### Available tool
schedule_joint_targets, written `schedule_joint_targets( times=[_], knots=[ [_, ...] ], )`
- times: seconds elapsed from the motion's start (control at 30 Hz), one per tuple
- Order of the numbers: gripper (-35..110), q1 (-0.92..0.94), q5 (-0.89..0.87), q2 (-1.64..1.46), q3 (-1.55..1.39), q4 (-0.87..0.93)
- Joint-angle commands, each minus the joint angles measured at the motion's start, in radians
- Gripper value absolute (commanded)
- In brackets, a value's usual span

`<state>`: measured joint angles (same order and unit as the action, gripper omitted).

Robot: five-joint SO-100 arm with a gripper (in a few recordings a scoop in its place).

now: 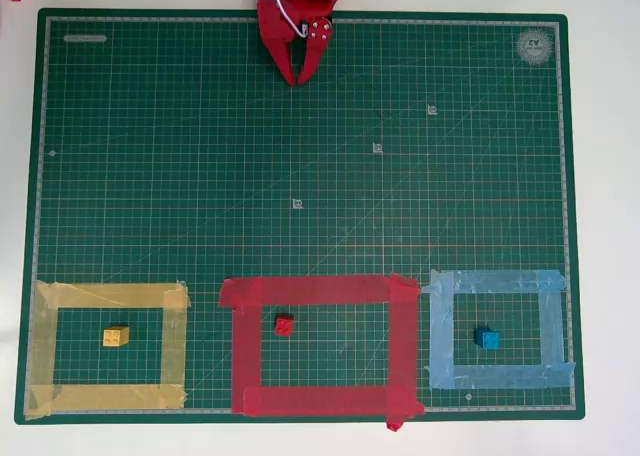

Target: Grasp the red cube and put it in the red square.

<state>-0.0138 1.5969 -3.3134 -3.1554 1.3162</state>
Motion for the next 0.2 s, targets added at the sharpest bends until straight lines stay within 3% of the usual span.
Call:
schedule_joint_targets(
  times=[0.0, 0.17],
  knots=[
    [0, 0.026, 0.000, -0.037, -0.005, 0.017],
    [0, 0.026, 0.000, -0.037, -0.005, 0.017]
  ],
)
